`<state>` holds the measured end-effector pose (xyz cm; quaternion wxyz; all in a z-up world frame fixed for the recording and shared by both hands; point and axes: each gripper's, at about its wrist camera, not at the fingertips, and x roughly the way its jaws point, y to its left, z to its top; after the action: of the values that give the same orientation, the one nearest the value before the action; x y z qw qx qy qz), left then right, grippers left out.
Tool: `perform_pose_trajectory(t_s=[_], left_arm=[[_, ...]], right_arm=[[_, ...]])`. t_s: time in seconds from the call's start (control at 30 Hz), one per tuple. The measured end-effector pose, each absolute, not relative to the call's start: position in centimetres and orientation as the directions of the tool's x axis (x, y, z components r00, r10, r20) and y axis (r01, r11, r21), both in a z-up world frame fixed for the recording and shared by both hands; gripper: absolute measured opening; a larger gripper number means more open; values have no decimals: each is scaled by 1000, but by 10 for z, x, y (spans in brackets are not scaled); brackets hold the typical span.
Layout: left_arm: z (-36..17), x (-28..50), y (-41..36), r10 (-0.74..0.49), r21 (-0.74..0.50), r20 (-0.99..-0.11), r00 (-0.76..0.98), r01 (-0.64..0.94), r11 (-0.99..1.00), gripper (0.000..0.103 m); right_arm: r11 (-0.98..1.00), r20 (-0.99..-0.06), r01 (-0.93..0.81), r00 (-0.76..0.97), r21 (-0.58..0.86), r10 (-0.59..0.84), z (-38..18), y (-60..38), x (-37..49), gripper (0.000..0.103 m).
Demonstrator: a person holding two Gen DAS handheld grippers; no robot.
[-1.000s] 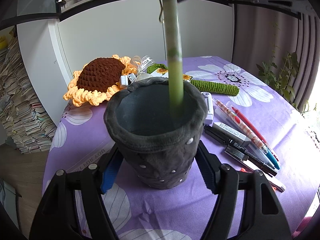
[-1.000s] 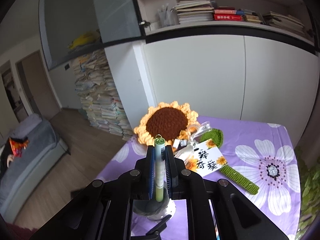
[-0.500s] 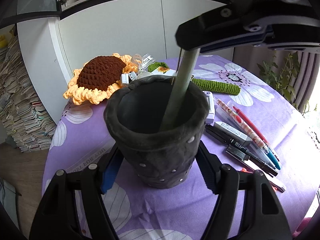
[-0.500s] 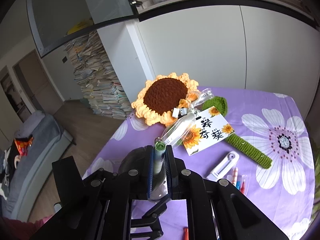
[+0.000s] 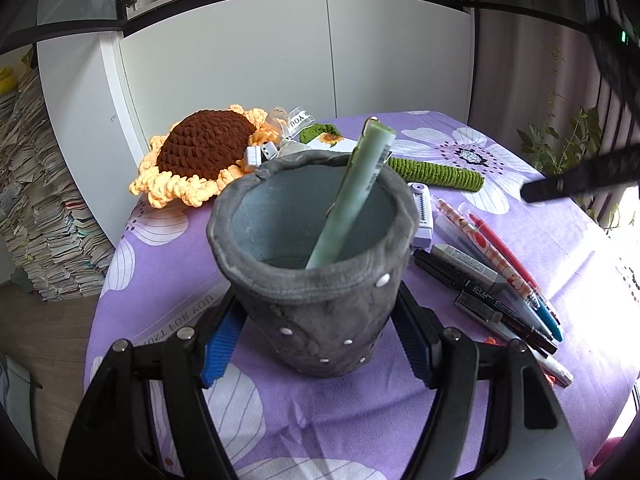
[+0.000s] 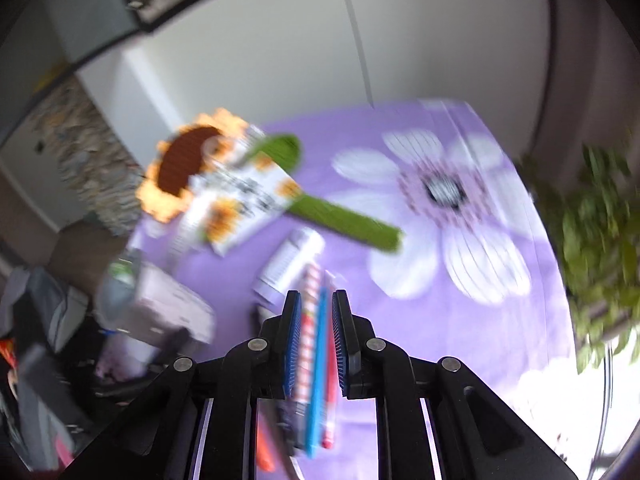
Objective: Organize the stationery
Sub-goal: 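Move the right gripper back to the pens and grasp the red marker, then carry the red marker with the right gripper and insert it into the cup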
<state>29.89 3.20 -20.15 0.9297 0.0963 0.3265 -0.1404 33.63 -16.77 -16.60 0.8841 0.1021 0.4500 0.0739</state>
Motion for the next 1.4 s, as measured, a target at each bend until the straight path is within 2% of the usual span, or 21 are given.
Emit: perform_pose_trajectory(t_s=[0.17, 0.97, 1.07, 1.17, 1.4], left_arm=[[-202, 301, 34, -197, 88, -637, 745, 325, 942, 71], [-204, 304, 36, -216, 58, -652, 727, 332, 941, 70], [-204, 304, 36, -216, 59, -652, 727, 332, 941, 70], [-204, 303, 35, -213, 64, -647, 732, 330, 942, 70], [-202, 301, 34, -205, 76, -641, 740, 326, 942, 70]], right_arm=[[964, -826, 9, 518, 265, 222, -199, -181, 344, 14], [964, -854, -2, 465, 265, 236, -218, -157, 406, 14], [964, -858, -11, 455, 264, 240, -217, -156, 405, 12], [963, -841, 4, 488, 268, 232, -207, -159, 399, 11], [962, -739, -51, 629, 268, 240, -140, -166, 349, 11]])
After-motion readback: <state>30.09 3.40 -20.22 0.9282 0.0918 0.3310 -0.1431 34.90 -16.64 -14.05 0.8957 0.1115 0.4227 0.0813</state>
